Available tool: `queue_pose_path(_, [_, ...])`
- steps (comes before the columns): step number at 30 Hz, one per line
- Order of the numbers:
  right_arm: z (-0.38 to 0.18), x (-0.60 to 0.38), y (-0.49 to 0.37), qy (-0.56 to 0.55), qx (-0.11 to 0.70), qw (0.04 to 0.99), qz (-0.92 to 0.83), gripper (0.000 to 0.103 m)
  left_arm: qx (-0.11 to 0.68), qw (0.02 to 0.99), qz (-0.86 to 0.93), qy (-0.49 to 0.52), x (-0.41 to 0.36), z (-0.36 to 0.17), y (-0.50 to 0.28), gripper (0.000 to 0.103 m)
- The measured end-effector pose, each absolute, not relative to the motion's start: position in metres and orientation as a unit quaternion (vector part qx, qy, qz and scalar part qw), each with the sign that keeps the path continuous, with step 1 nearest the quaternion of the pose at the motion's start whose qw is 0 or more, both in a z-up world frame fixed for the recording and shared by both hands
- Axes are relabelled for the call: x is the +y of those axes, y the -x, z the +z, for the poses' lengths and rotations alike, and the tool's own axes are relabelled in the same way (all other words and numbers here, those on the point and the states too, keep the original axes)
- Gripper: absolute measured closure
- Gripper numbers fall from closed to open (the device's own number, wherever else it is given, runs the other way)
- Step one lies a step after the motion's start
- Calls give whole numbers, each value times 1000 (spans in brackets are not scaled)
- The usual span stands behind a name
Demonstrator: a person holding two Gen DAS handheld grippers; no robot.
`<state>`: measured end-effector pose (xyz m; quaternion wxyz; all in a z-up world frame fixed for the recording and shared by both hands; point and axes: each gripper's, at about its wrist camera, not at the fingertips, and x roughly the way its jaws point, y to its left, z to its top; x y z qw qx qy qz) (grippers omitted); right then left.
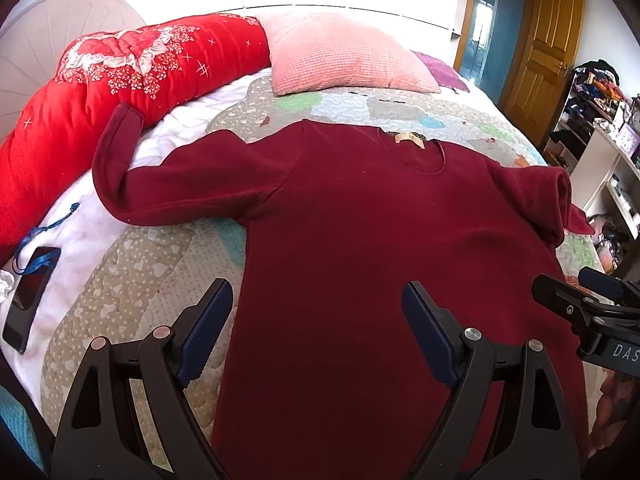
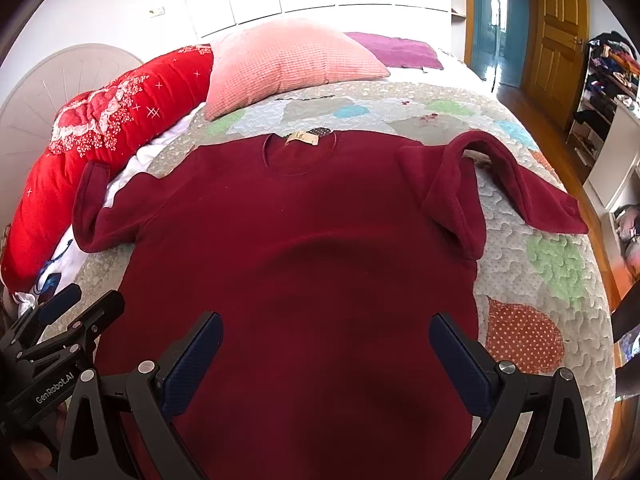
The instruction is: Fold small clothes
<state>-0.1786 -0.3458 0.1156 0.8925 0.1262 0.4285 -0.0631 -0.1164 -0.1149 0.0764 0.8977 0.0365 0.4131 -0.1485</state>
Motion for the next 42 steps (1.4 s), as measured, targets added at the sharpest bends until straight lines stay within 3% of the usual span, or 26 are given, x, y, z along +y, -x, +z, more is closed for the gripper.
queue_pose_path(30, [99,-317,122,-110,444,888,-42,1,426,898,-110,-20,-89,58,69,16])
queue_pose_path(42, [90,-266,65,-79,450,889,19,15,393,920,-10,14,0,85,2,16])
